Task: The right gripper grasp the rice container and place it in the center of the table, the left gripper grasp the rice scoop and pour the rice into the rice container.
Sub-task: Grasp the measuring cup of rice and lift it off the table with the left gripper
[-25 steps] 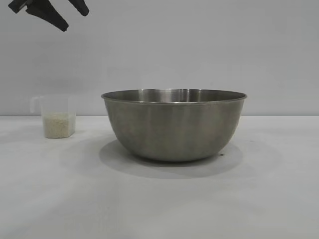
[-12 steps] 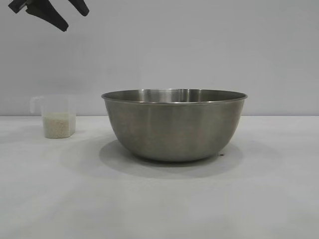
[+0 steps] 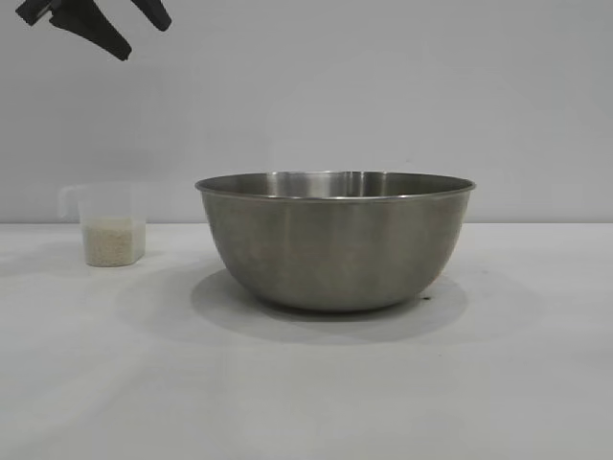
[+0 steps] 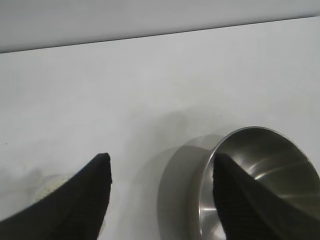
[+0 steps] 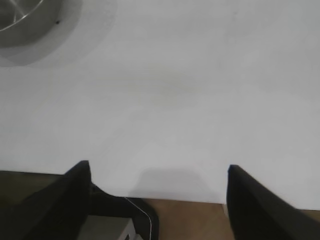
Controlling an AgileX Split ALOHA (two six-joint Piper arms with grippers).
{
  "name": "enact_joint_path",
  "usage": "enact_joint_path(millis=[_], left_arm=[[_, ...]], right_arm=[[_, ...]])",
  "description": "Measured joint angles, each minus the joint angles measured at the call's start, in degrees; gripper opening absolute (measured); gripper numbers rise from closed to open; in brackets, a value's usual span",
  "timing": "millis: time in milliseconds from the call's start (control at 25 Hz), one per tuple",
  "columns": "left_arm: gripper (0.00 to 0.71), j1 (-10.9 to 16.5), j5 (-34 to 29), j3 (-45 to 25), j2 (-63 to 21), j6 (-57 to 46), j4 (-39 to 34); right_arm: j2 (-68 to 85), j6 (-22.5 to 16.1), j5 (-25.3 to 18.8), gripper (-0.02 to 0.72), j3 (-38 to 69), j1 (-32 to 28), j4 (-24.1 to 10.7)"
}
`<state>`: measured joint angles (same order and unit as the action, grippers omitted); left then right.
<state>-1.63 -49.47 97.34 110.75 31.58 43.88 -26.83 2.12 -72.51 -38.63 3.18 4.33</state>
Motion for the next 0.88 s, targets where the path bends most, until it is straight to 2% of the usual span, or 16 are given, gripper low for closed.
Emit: enact_joint_path(millis=[440, 880], left_arm=[[0.385, 0.0, -0.1, 0.0, 0.0, 0.0, 0.0], [0.385, 0.0, -0.1, 0.0, 0.0, 0.0, 0.0]], right_arm=[[7.75, -0.23, 0.0, 0.489, 7.78, 0.0, 0.0], [7.94, 1.93, 6.13, 0.489, 8.75, 0.0, 0.0]])
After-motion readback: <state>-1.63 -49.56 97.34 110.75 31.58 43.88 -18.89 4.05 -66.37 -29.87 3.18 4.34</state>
